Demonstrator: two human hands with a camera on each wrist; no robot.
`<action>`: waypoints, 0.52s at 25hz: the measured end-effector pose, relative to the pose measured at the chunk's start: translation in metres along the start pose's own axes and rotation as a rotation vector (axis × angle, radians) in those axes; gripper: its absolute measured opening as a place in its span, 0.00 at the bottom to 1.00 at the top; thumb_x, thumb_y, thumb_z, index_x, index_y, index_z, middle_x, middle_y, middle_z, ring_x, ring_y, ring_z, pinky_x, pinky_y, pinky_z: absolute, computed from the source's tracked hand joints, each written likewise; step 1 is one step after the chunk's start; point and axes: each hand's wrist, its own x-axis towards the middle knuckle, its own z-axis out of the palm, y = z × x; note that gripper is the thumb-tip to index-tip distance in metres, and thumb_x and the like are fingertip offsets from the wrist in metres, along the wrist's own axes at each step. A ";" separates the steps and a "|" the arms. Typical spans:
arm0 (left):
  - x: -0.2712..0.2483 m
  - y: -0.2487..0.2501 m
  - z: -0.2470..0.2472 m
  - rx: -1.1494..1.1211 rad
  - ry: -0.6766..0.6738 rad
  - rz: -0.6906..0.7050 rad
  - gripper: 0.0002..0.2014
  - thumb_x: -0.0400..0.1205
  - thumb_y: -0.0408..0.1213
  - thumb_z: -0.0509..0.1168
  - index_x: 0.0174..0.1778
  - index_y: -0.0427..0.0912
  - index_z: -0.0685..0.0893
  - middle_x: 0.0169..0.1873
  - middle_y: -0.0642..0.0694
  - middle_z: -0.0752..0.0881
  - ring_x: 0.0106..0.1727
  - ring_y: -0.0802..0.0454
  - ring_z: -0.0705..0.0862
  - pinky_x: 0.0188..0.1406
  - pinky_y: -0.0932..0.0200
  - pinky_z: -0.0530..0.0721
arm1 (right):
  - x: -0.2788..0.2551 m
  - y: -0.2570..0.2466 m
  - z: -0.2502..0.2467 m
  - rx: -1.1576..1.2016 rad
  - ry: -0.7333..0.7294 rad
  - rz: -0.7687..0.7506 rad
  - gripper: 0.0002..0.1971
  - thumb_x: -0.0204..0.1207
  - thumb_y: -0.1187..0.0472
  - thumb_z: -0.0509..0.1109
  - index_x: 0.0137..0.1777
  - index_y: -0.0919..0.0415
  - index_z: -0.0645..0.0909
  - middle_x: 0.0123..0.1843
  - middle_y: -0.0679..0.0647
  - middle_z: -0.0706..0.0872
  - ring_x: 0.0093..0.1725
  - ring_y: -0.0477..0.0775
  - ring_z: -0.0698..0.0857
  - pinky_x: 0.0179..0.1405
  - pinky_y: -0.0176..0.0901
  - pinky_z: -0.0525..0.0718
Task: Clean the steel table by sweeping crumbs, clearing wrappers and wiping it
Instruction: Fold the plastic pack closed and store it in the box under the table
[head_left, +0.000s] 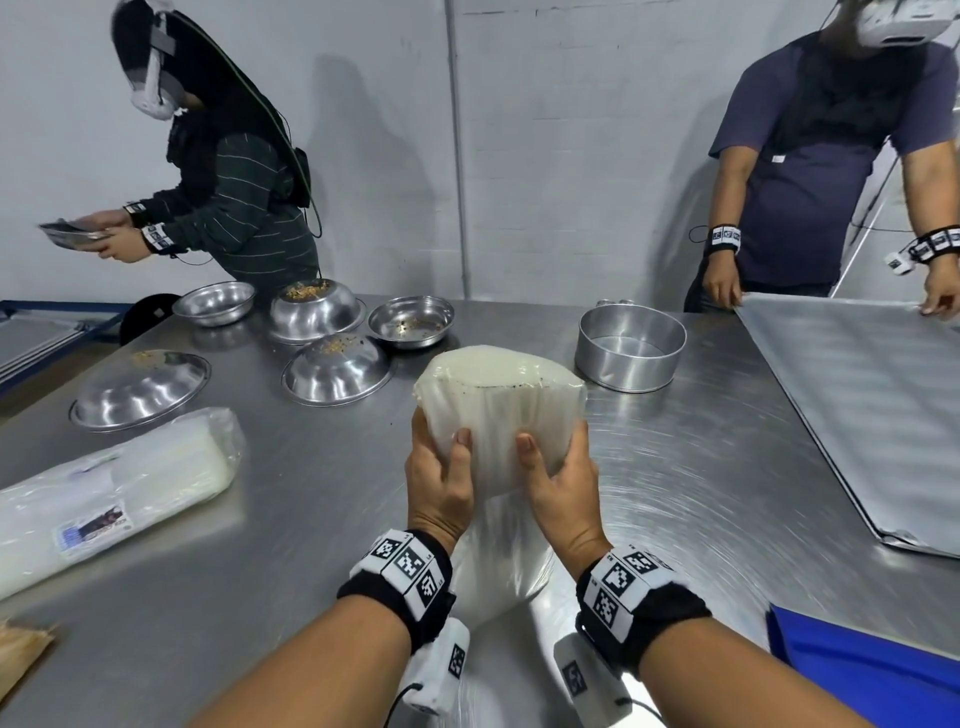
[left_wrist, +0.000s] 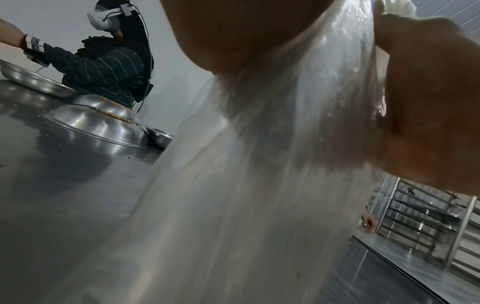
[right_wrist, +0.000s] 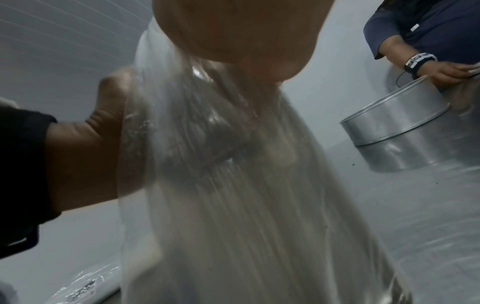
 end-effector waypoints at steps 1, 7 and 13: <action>0.000 -0.001 0.000 0.010 0.006 -0.004 0.33 0.75 0.56 0.58 0.72 0.39 0.72 0.45 0.61 0.85 0.44 0.71 0.86 0.43 0.74 0.81 | 0.000 0.002 0.000 -0.012 -0.003 0.003 0.35 0.63 0.24 0.67 0.67 0.37 0.66 0.50 0.39 0.87 0.49 0.33 0.87 0.45 0.28 0.85; 0.005 -0.001 0.003 0.060 0.011 -0.037 0.32 0.75 0.59 0.57 0.71 0.42 0.73 0.45 0.62 0.84 0.43 0.74 0.84 0.42 0.77 0.80 | 0.005 0.008 -0.001 -0.048 -0.022 0.047 0.34 0.66 0.27 0.68 0.66 0.45 0.70 0.48 0.41 0.88 0.47 0.36 0.88 0.48 0.40 0.89; 0.006 0.007 -0.007 0.088 0.038 -0.134 0.25 0.78 0.52 0.62 0.70 0.47 0.74 0.49 0.58 0.86 0.49 0.68 0.86 0.51 0.70 0.83 | 0.007 -0.005 -0.001 -0.056 -0.082 0.042 0.17 0.76 0.43 0.68 0.58 0.50 0.73 0.46 0.43 0.87 0.45 0.39 0.87 0.48 0.45 0.88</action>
